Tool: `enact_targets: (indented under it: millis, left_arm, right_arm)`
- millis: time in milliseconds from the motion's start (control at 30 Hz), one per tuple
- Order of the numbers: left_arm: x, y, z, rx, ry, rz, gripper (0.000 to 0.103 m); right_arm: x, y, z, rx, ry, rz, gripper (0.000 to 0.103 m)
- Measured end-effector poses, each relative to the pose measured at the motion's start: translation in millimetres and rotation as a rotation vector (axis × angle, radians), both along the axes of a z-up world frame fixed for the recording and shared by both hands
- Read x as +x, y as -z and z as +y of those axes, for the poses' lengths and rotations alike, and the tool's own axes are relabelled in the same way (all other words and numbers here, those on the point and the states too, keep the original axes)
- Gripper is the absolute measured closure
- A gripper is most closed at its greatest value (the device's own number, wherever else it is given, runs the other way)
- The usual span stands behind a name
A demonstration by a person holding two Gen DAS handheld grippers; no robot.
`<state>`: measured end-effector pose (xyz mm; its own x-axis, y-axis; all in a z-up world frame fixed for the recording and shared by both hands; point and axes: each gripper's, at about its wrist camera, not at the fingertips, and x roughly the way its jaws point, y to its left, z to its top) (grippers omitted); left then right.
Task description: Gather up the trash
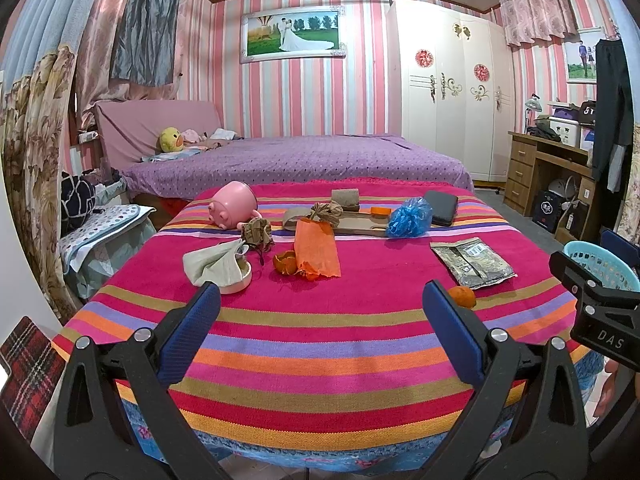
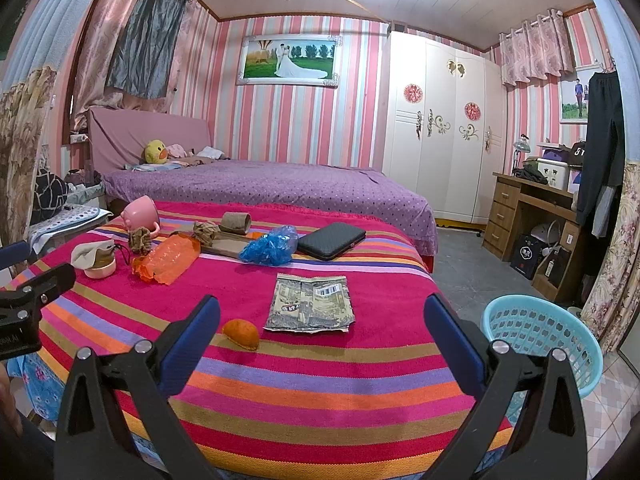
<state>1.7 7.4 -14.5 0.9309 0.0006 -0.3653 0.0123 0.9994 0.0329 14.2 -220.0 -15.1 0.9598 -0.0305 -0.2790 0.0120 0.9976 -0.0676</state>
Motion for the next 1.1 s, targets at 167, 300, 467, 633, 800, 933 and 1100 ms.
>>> enact_targets:
  millis: [167, 300, 467, 633, 800, 933, 1100]
  left_arm:
    - [1, 4, 8, -0.004, -0.002, 0.004, 0.005]
    - [1, 3, 8, -0.005, -0.003, 0.004, 0.005]
    - [1, 5, 9, -0.006, -0.003, 0.005, 0.005]
    - [1, 5, 9, -0.006, -0.002, 0.005, 0.005]
    - [2, 6, 11, -0.005, -0.003, 0.006, 0.005]
    - [2, 7, 11, -0.005, -0.003, 0.007, 0.005]
    - [5, 4, 16, -0.007, -0.014, 0.016, 0.005]
  right_arm:
    - [1, 1, 0, 0.0, 0.001, 0.002, 0.004]
    - [2, 2, -1, 0.0, 0.003, 0.001, 0.004]
    - [2, 1, -2, 0.0, 0.003, 0.003, 0.004]
    - [2, 1, -2, -0.006, 0.013, 0.002, 0.004]
    - [2, 2, -4, -0.007, 0.018, 0.005, 0.004]
    - [3, 3, -5, -0.002, 0.022, 0.005, 0.004]
    - [5, 4, -10, 0.014, 0.027, 0.017, 0.004]
